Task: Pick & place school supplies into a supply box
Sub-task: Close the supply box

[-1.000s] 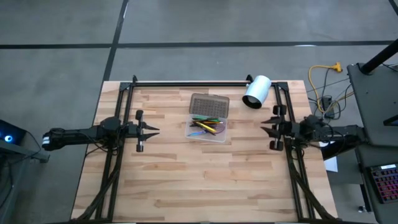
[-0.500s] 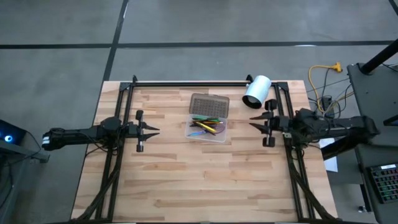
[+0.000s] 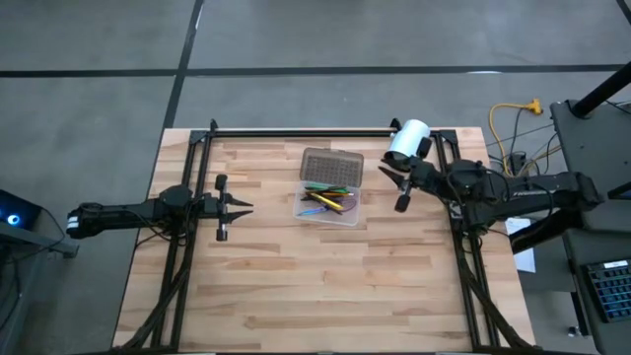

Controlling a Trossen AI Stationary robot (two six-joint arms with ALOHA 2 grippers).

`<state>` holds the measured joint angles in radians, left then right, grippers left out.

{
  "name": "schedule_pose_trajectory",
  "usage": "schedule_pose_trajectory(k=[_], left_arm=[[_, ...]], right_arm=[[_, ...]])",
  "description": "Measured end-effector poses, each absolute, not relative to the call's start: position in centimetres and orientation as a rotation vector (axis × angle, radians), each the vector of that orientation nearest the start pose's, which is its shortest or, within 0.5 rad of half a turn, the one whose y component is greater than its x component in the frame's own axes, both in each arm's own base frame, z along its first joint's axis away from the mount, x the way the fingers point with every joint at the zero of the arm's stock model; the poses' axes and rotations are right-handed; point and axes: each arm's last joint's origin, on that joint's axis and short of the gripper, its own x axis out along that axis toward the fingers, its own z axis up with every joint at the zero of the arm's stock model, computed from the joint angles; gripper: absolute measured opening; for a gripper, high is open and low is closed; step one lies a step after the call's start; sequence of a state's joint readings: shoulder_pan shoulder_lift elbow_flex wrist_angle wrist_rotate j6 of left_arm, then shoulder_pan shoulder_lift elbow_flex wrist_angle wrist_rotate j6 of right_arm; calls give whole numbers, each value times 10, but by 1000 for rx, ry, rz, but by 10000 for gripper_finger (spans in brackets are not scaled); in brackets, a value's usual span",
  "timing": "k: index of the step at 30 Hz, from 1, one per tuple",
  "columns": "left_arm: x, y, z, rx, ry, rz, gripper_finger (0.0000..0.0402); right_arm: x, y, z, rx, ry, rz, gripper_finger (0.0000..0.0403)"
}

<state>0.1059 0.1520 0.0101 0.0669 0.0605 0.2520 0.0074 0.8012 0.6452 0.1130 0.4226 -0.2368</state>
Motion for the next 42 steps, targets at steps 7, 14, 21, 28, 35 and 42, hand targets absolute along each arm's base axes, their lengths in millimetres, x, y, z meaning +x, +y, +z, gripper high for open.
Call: schedule_pose_trajectory(k=[7,14,21,28,35,42], left_arm=[[106,10,161,245,82,35,54],[106,10,161,245,83,35,54],[106,10,161,245,83,35,54],[106,10,161,245,84,35,54],[106,10,161,245,84,35,54],[106,10,161,245,83,36,54]], right_arm=[[200,-13,318,-245,119,-417,73],[221,-23,304,-260,214,-453,73],[238,-36,297,-263,274,-493,73],[248,-40,291,-266,307,-499,73],[249,-40,295,-265,298,-500,73],[248,-40,295,-260,296,-500,73]])
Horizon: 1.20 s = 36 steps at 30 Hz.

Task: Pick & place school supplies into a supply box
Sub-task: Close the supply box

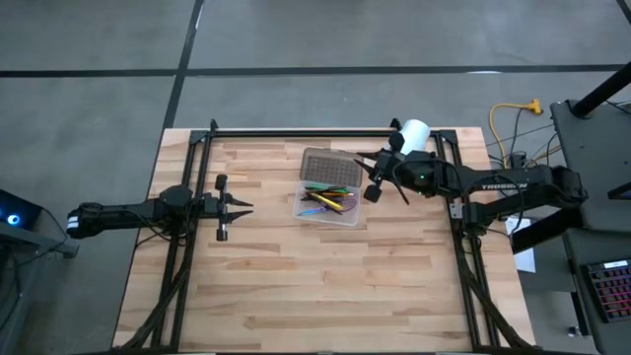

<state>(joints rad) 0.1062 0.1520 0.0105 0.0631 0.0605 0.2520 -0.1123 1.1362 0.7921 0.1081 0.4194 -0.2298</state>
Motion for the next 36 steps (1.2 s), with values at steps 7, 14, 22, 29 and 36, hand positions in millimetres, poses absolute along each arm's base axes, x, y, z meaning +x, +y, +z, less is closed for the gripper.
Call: schedule_pose_trajectory(k=[7,14,22,29,36], left_arm=[[106,10,161,245,83,36,54],[106,10,161,245,84,35,54],[106,10,161,245,84,35,54],[106,10,161,245,85,36,54],[106,10,161,245,85,35,54]], right_arm=[[246,-45,293,-188,342,-524,73],[240,-68,304,-148,414,-572,73],[240,-86,305,-71,429,-478,73],[254,-99,283,-57,525,-493,73],[276,-115,260,-73,632,-493,73]])
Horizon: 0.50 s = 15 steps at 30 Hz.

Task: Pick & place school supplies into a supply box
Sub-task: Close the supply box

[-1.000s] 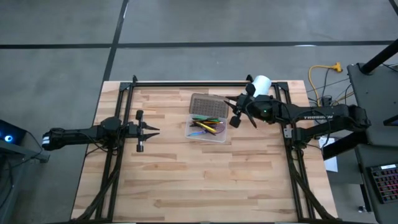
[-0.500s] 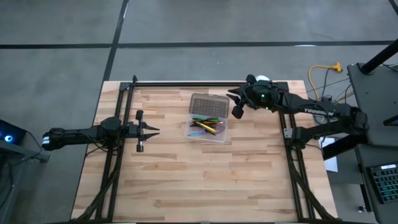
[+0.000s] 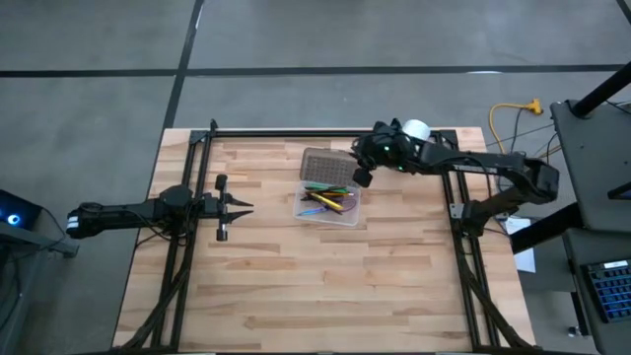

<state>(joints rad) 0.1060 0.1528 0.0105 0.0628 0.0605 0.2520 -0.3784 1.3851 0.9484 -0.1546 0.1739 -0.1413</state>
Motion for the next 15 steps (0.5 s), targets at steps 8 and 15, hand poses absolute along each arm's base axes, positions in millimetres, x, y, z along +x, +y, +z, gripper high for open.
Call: schedule_pose_trajectory(k=[8,15], left_arm=[[106,10,161,245,84,36,54],[106,10,161,245,84,36,54]], right_arm=[[295,-141,246,-49,698,-449,73],[301,-162,237,-5,731,-439,73]])
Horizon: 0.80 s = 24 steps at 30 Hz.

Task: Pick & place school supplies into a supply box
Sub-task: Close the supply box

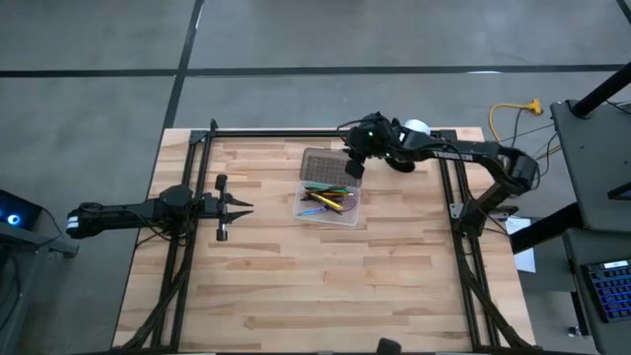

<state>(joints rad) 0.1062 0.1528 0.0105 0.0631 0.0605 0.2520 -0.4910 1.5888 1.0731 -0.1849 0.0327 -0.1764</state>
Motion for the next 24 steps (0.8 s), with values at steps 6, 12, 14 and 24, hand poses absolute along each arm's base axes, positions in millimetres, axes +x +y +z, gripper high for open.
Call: schedule_pose_trajectory(k=[6,12,14,24], left_arm=[[106,10,161,245,85,35,54],[106,10,160,245,88,35,54],[106,10,160,244,92,35,54],[107,10,160,244,95,34,54]], right_arm=[[299,-168,224,-22,799,-418,109],[301,-170,209,-47,859,-391,169],[300,-173,205,-64,877,-381,180],[282,-202,204,70,804,-262,178]])
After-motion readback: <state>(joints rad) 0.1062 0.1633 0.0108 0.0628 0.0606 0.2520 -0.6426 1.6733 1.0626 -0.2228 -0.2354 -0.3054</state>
